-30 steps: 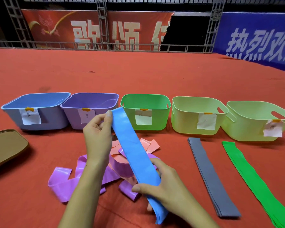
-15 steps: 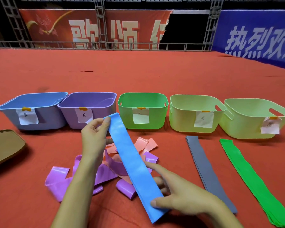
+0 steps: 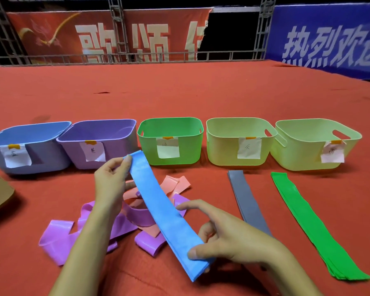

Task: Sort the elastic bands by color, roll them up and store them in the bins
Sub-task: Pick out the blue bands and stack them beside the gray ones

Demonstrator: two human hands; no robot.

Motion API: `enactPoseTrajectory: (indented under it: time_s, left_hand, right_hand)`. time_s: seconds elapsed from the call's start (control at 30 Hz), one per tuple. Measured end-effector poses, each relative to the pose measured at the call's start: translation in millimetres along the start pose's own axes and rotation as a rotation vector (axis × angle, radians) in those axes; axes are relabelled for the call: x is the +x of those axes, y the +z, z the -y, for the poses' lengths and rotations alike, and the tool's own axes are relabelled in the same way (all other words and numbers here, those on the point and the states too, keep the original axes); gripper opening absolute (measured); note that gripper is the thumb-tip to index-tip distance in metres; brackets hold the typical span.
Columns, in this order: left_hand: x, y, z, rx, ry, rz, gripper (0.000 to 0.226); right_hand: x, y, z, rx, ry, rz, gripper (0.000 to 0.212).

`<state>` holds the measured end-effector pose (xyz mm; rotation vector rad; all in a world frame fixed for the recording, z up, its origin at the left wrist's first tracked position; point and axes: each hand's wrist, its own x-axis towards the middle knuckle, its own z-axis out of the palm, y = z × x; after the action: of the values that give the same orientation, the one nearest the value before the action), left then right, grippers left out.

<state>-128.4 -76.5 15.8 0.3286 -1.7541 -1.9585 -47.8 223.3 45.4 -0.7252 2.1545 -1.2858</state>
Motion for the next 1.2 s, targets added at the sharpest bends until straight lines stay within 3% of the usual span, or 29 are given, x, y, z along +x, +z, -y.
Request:
enactPoseTrajectory:
  time_s: [0.27, 0.53, 0.7, 0.93, 1.03, 1.2]
  left_hand:
    - [6, 48, 14, 0.058, -0.008, 0.11, 0.015]
    - [8, 129, 35, 0.143, -0.094, 0.275, 0.01]
    - [19, 157, 59, 0.319, -0.13, 0.375, 0.017]
    - [35, 160, 89, 0.618, 0.072, 0.4, 0.014]
    - [35, 161, 94, 0.66, 0.093, 0.365, 0.015]
    - [34, 159, 101, 0.745, 0.156, 0.308, 0.019]
  right_hand:
    - [-7, -14, -15, -0.027, 0.032, 0.016, 0.057]
    - [-16, -29, -31, -0.003, 0.194, -0.028, 0.062]
    - [-15, -31, -35, -0.047, 0.247, -0.06, 0.065]
    - [-1, -27, -53, 0.098, 0.414, -0.007, 0.064]
    - [-1, -22, -53, -0.01, 0.455, -0.061, 0.064]
    - [-3, -16, -47, -0.414, 0.469, -0.201, 0.061]
